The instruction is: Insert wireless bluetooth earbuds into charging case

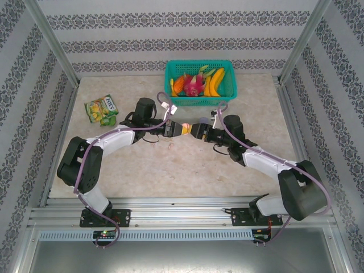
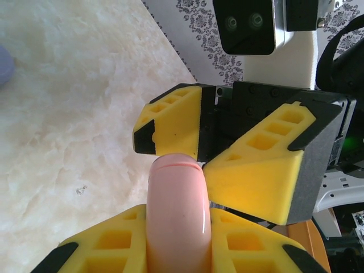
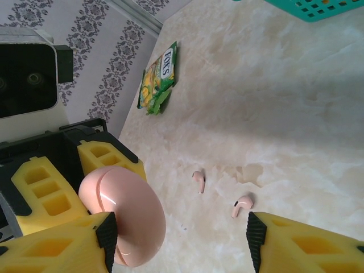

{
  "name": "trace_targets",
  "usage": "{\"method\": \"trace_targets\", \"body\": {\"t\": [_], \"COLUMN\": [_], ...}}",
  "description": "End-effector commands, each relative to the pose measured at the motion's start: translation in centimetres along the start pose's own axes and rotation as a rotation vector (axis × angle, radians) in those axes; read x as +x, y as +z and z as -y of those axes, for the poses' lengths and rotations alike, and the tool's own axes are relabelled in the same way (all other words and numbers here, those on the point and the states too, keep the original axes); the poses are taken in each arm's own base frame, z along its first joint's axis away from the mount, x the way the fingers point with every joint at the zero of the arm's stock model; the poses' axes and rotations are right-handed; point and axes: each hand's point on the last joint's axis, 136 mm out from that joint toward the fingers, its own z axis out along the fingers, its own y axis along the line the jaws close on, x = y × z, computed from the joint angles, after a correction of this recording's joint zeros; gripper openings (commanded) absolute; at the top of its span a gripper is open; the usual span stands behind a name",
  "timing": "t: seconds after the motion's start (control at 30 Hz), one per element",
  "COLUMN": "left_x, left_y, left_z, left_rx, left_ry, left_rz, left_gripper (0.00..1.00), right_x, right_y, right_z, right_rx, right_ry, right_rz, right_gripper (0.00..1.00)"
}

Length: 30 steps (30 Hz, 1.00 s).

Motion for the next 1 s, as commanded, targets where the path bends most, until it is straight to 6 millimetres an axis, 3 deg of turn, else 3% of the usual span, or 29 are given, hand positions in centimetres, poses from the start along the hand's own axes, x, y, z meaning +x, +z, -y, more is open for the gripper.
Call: {"method": "trace_targets", "body": {"t": [0.0, 0.27, 0.63, 0.8, 0.97], "left_x": [-0.9, -1.0, -0.7, -0.9, -1.2], "left_y": [-0.7, -1.0, -0.8, -0.6, -0.7], "left_z": [1.7, 2.1, 1.1, 0.2, -0.8], "left_rx": [0.052, 0.053, 0.032, -0.002, -0.056], "left_ry": [0.060, 0.067, 0.051, 0.043, 0.049], "left_rz": [0.023, 0.030, 0.025, 0.046, 0.086], "left_gripper": [0.08, 0.08, 0.08, 0.08, 0.08], "right_x": [-0.5, -0.4, -1.6, -2.8, -2.3], "right_y": [0.1, 0.1, -1.4, -1.4, 0.3], "right_z": [2.0, 3.3, 1.6, 2.0, 2.3], "right_rx": [0.045, 0.057, 0.027, 0.081, 0.117], "right_ry": [0.022, 0.068, 0.095, 0.306, 0.541], "right_rz": [0.033, 0.041, 0.077, 0.133, 0.158], "right_gripper": [0.62, 0.61, 0.63, 0.74, 0.79]}}
